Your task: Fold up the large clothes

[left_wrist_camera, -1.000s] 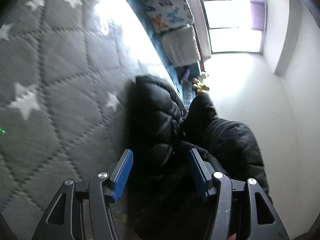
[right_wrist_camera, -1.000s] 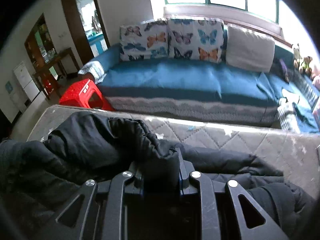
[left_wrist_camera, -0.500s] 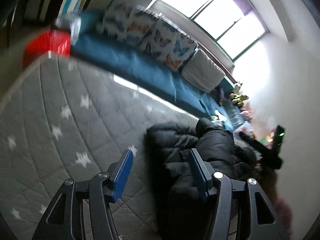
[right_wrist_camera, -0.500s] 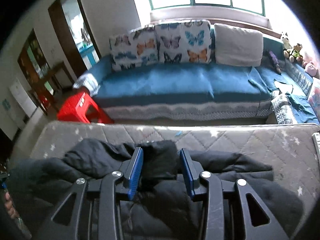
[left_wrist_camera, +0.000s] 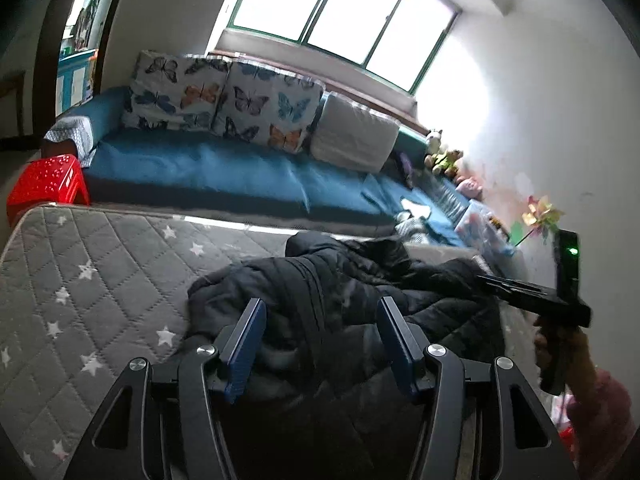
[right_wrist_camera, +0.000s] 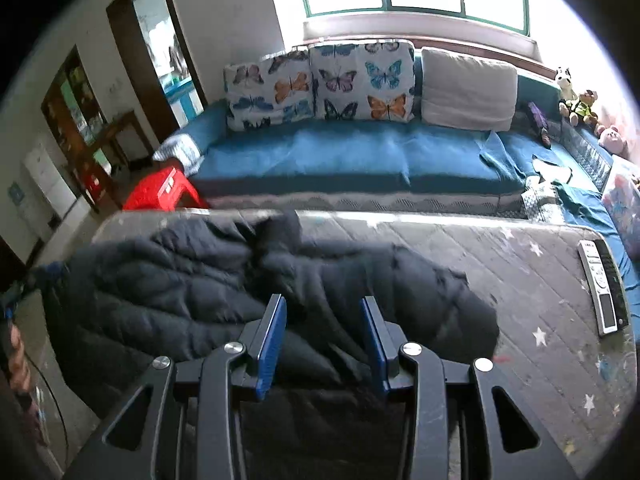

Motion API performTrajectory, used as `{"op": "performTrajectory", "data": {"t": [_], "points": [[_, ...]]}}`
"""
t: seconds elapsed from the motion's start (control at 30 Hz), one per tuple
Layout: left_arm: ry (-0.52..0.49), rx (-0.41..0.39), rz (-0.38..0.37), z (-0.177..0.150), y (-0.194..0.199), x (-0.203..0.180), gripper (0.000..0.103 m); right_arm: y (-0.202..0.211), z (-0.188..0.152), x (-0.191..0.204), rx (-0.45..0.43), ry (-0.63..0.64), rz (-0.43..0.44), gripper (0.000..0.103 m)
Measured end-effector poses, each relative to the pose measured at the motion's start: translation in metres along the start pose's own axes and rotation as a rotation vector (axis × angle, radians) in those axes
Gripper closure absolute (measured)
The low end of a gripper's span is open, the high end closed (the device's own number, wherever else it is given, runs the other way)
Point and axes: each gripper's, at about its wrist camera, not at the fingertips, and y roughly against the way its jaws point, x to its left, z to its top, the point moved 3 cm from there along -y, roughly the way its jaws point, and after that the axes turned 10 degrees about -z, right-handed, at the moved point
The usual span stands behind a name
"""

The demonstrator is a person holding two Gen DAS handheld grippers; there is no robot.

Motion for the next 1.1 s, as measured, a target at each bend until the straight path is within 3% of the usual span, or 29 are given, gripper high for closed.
{"op": "performTrajectory", "data": {"t": [0.17, 0.3, 0.43, 0.57, 0.7, 0.8, 0.9, 1.0, 1.03, 1.1], "points": [[-0.006, 0.019, 0.096, 0.001, -0.045, 0.014, 0.042, -0.024, 0.000, -0.013, 0.008, -0.034, 0.013, 0.061], [0.011, 0.050, 0.155, -0.002, -0.083, 0.040, 0.042, -0.051, -0.002, -0.016, 0.051, -0.023, -0.050, 0.062], [0.022, 0.094, 0.186, -0.006, -0.116, 0.065, 0.042, -0.061, -0.008, -0.015, 0.061, -0.001, -0.095, 0.064], [0.040, 0.148, 0.214, -0.009, -0.142, 0.086, 0.040, -0.064, -0.009, -0.024, 0.078, -0.041, -0.082, 0.064], [0.049, 0.160, 0.225, -0.012, -0.145, 0.085, 0.040, -0.056, -0.010, -0.021, 0.070, -0.012, -0.106, 0.064], [0.037, 0.138, 0.211, -0.005, -0.134, 0.075, 0.040, -0.035, -0.003, -0.006, 0.014, 0.052, -0.156, 0.064], [0.026, 0.081, 0.188, 0.005, -0.122, 0.056, 0.040, -0.023, 0.010, 0.008, -0.014, 0.036, -0.071, 0.064], [-0.025, 0.080, 0.206, 0.012, -0.126, 0.039, 0.040, -0.025, 0.020, 0.031, -0.034, 0.083, -0.041, 0.064], [-0.045, 0.062, 0.225, 0.013, -0.125, 0.033, 0.047, -0.029, 0.022, 0.038, -0.034, 0.100, -0.044, 0.064], [-0.104, 0.022, 0.265, 0.013, -0.123, 0.023, 0.050, -0.039, 0.022, 0.046, -0.030, 0.126, -0.041, 0.064]]}}
